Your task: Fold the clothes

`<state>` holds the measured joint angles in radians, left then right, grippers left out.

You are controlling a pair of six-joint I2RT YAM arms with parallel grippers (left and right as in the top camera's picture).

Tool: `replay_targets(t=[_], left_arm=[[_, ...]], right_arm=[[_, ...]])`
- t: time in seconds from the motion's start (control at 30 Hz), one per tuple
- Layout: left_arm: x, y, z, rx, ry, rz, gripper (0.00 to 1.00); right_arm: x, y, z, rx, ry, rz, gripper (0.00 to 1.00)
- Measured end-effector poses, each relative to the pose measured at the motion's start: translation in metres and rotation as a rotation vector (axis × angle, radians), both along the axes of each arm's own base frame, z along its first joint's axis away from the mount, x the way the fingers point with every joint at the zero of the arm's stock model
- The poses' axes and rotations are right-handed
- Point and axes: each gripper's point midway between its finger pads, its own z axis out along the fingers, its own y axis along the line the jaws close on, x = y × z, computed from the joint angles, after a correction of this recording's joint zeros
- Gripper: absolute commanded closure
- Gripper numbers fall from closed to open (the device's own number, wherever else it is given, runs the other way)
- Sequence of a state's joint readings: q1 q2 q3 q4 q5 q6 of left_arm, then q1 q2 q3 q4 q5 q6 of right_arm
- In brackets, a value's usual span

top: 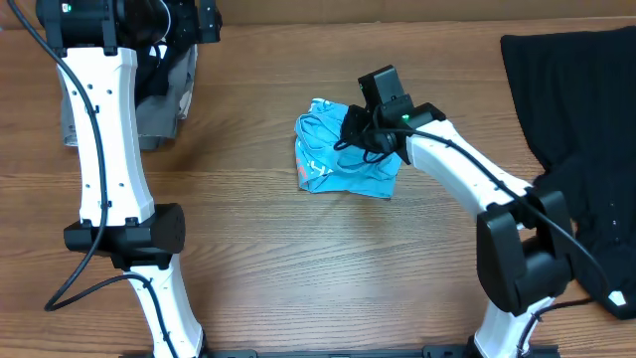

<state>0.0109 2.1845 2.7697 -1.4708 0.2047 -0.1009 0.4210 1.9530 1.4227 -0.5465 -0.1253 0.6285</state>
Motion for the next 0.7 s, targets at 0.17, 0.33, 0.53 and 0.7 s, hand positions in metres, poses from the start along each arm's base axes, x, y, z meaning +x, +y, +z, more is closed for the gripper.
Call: replay_targets(t=[0.17,0.33,0.53,0.7], left_arm=[[-0.001,0.000,0.000,0.000,0.003,0.000,0.00],[-0.001,0.000,-0.001,0.002,0.004,-0.002,0.00],[-0.001,0.000,-0.001,0.002,0.004,-0.002,0.00],[-0.001,0.000,-0.001,0.002,0.006,-0.002,0.00]], right_arm=[[0.003,0.000,-0.003,-0.001,-0.012,0.000,0.92],[0.007,-0.012,-0.003,-0.002,0.001,-0.028,0.96],[0.040,-0.066,0.013,0.043,-0.030,-0.118,0.96],[0.055,-0.117,0.018,0.070,-0.037,-0.187,0.37]])
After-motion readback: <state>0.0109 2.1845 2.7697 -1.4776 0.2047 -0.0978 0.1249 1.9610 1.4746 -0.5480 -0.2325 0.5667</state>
